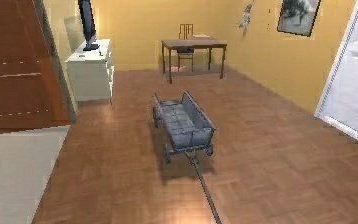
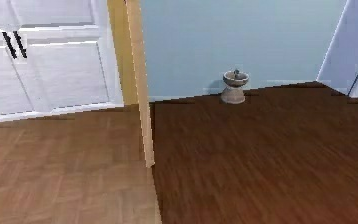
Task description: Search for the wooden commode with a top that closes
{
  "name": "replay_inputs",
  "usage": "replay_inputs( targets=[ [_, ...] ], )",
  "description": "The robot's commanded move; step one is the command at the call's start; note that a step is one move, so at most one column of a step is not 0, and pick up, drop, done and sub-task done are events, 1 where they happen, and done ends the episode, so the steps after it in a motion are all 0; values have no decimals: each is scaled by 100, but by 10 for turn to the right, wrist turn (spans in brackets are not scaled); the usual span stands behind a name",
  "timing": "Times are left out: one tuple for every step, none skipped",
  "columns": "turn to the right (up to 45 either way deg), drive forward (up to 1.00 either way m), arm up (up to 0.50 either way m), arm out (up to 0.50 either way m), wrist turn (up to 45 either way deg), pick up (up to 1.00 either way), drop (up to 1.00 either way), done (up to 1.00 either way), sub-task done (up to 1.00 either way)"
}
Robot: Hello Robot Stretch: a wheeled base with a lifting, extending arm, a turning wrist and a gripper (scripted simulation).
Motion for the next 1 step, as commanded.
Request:
replay_inputs(
  targets=[
    [0, 10, 0, 0, 0, 0, 0, 0, 0]
  ],
)
